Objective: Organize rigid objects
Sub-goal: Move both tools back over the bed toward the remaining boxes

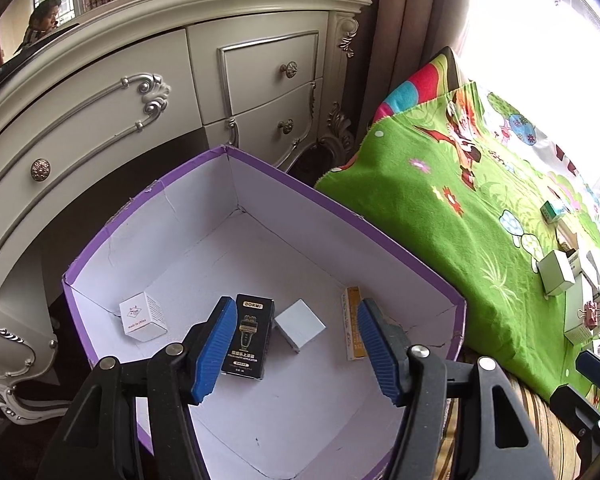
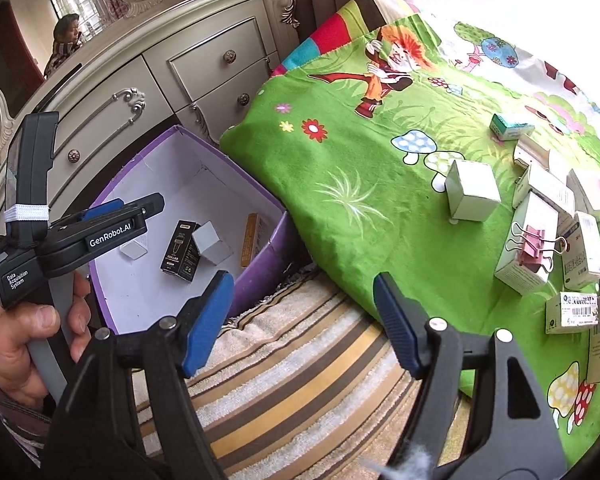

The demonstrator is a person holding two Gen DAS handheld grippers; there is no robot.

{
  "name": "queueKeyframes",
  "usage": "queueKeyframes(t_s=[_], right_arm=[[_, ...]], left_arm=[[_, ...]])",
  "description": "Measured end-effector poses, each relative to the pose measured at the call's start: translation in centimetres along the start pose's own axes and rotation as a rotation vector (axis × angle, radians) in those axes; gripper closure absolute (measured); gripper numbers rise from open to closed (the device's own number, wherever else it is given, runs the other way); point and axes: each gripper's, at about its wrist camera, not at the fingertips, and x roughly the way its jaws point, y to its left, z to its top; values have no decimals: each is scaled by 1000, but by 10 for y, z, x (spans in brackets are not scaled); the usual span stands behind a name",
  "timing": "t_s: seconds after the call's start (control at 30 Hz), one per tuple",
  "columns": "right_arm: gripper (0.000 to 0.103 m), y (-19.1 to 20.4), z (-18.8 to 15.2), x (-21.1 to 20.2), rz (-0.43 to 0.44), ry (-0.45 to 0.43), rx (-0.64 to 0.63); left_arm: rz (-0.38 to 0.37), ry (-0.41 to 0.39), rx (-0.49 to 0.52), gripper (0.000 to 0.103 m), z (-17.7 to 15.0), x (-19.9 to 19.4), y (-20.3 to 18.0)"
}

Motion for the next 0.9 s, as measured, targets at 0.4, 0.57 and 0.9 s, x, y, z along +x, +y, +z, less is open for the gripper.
queueKeyframes(t_s=[0.4,0.57,0.9], right_arm=[[23,-84,-25,-40,-126,-65,147],[23,-120,-37,-55,-179,-82,214],[21,-169,-57,-77,-278,-94,279]], left_arm=[[-139,33,103,37,-6,-1,-61],[-177,14,171,37,-10,-6,-89],[-393,55,314,37,-26,-15,-166]])
